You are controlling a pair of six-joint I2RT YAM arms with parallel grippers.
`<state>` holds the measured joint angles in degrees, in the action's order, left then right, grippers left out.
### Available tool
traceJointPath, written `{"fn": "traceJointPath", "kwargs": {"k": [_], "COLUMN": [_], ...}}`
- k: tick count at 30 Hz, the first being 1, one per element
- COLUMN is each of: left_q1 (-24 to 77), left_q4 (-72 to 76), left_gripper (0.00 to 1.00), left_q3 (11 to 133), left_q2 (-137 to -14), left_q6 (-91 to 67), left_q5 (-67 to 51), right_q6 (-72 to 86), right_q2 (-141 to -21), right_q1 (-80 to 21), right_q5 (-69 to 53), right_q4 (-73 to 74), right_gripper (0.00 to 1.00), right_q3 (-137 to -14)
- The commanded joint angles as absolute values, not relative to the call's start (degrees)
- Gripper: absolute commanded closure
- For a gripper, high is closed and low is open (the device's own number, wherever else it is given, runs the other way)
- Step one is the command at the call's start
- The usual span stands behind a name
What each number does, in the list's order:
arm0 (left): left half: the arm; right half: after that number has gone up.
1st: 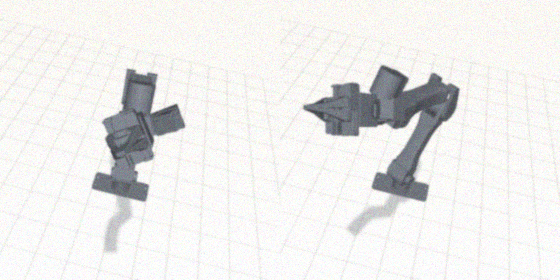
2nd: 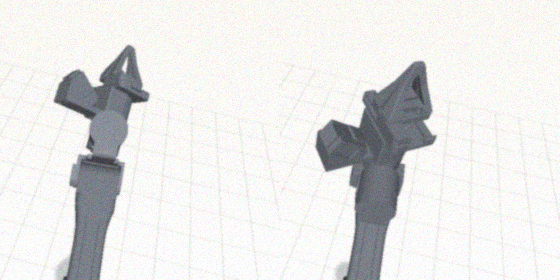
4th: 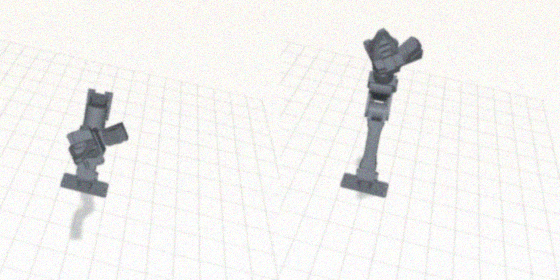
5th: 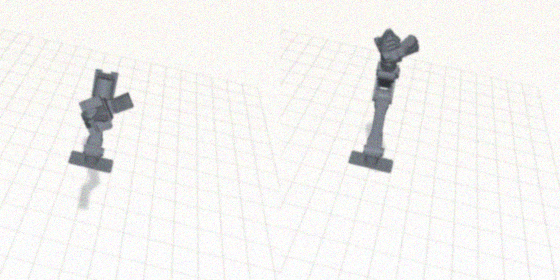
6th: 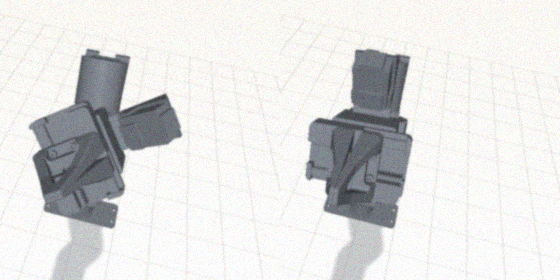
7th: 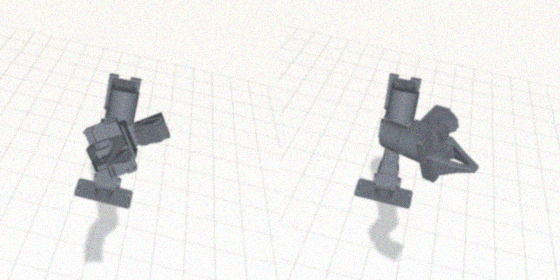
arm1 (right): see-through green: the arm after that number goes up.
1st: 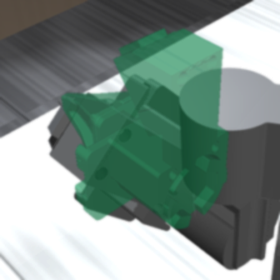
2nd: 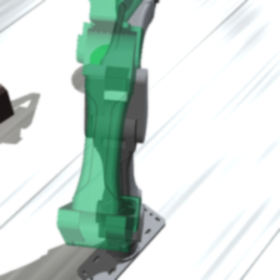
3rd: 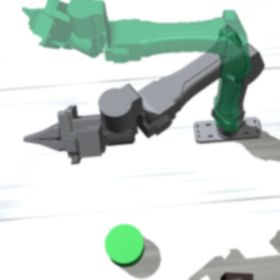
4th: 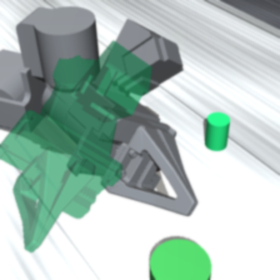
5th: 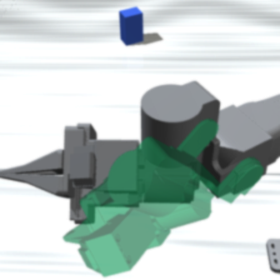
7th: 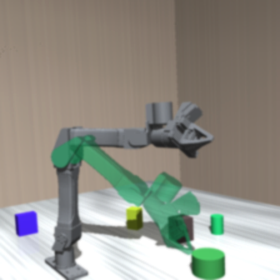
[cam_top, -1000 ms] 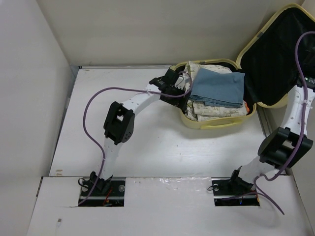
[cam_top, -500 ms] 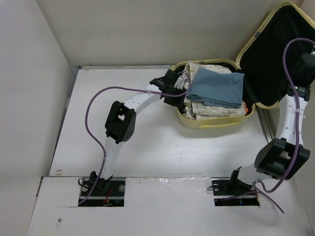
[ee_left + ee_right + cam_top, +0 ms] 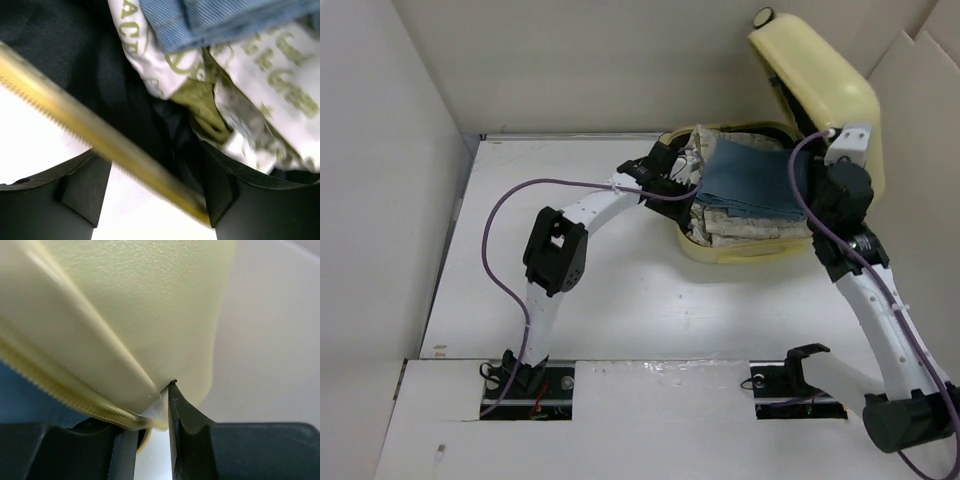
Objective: Pack the luggage
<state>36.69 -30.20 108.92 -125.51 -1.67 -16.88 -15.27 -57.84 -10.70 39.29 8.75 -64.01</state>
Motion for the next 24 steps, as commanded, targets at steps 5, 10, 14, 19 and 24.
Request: {"fn": "traceJointPath", "kwargs": {"k": [5, 10, 14, 19, 24], "left_q1": [31.12, 26.81, 25.14, 30.31, 34.8], "left_q4": [-38.4, -39.64, -38.94, -35.6, -33.31], "left_gripper": [0.18, 0.12, 0.12, 0.12, 0.07], "left_q3": [105.56, 99.86, 95.47, 92.81, 93.94], "left_q2": [-107.25, -100.21, -94.67, -93.34, -92.72], "left_q6": [7.64, 10.72, 12.56, 17.65, 21.09], "left_q5": [-11.8, -10.63, -9.94, -2.21, -1.13], "right_q6": [-10.91, -8.62, -7.39, -8.07, -8.71], "right_q2": [-48.09, -47.55, -51.23, -65.69, -75.23], "right_q1": [-32.75, -38.93, -40.43, -17.37, 6.12], "right_q5": [22.07, 12.17, 8.96, -4.79, -23.89], "right_q4": [12.1, 22.12, 28.89, 44.97, 49.41], "right_gripper": [0.4, 0.18, 0.08, 0.01, 0.01], "right_q3": [-56.43, -61.95, -69.68, -85.64, -92.11]}}
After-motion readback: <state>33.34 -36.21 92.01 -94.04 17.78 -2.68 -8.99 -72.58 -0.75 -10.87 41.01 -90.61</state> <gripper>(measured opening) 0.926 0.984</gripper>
